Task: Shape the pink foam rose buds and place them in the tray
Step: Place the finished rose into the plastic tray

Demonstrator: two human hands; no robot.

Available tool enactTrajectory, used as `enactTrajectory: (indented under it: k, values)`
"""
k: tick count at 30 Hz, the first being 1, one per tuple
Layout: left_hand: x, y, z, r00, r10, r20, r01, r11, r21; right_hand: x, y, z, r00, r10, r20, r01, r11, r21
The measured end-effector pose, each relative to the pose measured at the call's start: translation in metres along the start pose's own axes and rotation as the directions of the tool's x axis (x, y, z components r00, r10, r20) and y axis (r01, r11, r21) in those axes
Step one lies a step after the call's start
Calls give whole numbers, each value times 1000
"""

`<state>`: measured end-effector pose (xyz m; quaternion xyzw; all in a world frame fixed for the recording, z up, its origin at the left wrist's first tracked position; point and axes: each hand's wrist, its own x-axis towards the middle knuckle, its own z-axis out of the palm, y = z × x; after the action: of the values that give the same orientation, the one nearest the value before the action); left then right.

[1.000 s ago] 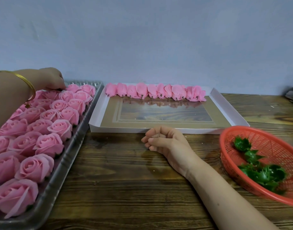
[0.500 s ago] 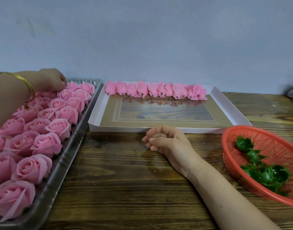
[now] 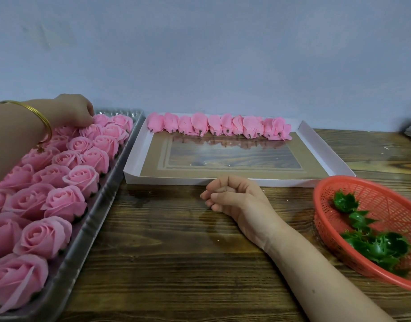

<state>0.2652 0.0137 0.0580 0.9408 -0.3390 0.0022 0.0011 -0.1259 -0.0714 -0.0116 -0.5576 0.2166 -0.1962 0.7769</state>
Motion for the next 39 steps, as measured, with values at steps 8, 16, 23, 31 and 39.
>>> enactTrajectory:
  k: [8, 16, 23, 31, 39]
  values:
    - [-1, 2, -1, 1000, -3, -4, 3, 1000, 29, 1, 1, -1, 1000, 1, 1, -1, 1000, 18]
    - [-4, 8, -9, 997, -23, 69, 19, 998, 59, 2, 3, -1, 1000, -3, 8, 3, 999, 38]
    - [-2, 6, -7, 998, 2, 59, -8, 994, 109, 1, 0, 0, 1000, -7, 11, 7, 999, 34]
    - [-2, 6, -5, 999, 27, 32, -32, 983, 183, 0, -1, 2, 1000, -3, 5, 3, 1000, 23]
    - [0, 8, -5, 997, 42, 61, -57, 962, 268, 0, 0, 1, 1000, -10, 2, 10, 1000, 26]
